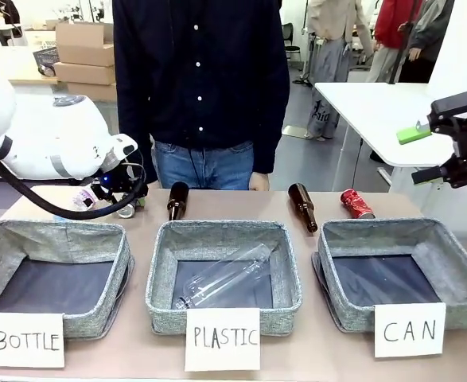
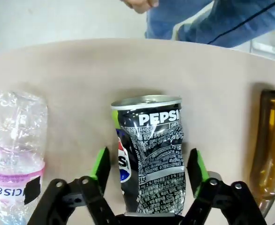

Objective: Sort the can waste into the basket.
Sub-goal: Pick up the can waste from the table and place it in the right Fabric basket.

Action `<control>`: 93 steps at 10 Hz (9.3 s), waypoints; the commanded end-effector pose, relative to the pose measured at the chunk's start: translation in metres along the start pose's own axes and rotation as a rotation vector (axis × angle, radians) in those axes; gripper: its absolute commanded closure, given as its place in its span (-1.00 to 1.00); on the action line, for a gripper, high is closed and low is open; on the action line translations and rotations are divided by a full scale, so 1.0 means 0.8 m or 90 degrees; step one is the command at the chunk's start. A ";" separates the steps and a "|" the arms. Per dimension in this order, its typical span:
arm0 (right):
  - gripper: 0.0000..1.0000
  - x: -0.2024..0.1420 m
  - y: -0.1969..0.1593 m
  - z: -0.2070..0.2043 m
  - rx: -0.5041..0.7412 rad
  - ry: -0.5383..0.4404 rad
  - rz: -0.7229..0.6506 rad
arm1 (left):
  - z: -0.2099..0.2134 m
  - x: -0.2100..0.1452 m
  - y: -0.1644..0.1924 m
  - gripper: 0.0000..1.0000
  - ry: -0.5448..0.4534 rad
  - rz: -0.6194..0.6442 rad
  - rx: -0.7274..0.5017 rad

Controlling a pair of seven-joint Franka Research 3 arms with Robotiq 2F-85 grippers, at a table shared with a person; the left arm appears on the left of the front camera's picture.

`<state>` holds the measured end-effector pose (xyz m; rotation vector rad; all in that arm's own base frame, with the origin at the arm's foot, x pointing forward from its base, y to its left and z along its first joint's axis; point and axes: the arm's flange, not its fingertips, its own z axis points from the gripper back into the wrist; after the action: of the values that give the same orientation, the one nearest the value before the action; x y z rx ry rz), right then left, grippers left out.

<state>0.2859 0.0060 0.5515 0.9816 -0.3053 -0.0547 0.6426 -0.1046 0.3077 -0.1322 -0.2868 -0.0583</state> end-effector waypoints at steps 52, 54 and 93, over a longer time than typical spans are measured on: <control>-1.00 -0.001 -0.046 0.112 -0.017 -0.175 -0.088 | 0.180 -0.293 -0.525 -1.00 0.092 -0.843 -0.547; -1.00 0.023 -0.031 0.055 -0.026 -0.084 -0.055 | 0.235 -0.305 -0.425 -1.00 0.095 -0.777 -0.601; -1.00 0.237 -0.049 -0.171 -0.580 -0.039 0.143 | 0.344 -0.289 -0.007 -1.00 -0.084 -0.239 -0.786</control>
<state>0.4626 0.0593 0.5054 0.1225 -0.4344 0.0602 0.3438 -0.0663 0.5017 -1.3152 -0.3687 -0.5839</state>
